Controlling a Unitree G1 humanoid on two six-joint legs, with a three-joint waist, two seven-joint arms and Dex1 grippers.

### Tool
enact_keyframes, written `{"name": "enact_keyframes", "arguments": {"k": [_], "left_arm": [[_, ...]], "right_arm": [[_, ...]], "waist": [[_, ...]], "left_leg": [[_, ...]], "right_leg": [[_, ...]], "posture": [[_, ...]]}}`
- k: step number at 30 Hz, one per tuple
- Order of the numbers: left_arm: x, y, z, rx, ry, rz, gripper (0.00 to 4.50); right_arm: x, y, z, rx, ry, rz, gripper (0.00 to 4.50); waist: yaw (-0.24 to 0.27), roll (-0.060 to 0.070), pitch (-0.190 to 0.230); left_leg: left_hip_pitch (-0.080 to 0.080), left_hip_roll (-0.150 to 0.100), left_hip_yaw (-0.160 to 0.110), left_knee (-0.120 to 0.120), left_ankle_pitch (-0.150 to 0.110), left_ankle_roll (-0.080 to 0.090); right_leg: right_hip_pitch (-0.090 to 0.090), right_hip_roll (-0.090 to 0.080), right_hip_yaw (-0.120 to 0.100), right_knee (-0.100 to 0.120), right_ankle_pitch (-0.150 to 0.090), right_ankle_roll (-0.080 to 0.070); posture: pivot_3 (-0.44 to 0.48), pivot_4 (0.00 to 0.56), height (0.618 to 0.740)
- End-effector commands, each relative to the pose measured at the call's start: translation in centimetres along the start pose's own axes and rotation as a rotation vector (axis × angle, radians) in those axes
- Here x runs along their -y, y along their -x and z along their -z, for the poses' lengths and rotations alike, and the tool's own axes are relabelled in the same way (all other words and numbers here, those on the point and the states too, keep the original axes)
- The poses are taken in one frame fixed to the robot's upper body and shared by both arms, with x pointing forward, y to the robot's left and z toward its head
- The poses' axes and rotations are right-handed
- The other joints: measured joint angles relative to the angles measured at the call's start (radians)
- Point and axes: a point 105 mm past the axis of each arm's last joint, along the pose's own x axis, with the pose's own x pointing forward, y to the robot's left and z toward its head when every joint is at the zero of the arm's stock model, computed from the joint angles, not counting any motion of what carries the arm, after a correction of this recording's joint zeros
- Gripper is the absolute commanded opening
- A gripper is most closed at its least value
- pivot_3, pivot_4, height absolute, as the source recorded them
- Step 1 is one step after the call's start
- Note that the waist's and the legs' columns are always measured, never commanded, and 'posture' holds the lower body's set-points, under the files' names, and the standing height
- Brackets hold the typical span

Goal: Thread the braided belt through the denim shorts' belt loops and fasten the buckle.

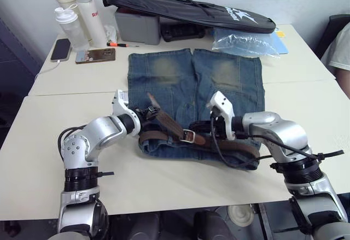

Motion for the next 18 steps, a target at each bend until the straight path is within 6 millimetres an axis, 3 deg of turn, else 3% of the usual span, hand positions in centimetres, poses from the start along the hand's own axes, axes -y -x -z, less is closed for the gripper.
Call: {"name": "enact_keyframes", "arguments": {"k": [1, 18], "left_arm": [[1.3, 0.6, -0.2, 0.011, -0.041, 0.053, 0.0], [1.5, 0.6, -0.7, 0.018, -0.076, 0.057, 0.0]], "right_arm": [[-0.7, -0.6, -0.3, 0.014, 0.022, -0.033, 0.08], [0.0, -2.5, 3.4, -0.154, -0.018, -0.023, 0.08]], "waist": [[0.0, 0.0, 0.0], [-0.002, 0.001, 0.0]], "left_leg": [[0.0, 0.0, 0.0, 0.0, 0.0, 0.0], [0.001, 0.002, 0.0, -0.001, 0.0, 0.0]], "right_leg": [[0.0, 0.0, 0.0, 0.0, 0.0, 0.0], [0.0, 0.003, 0.0, 0.0, 0.0, -0.001]], "posture": [[0.0, 0.15, 0.74], [0.0, 0.15, 0.74]]}}
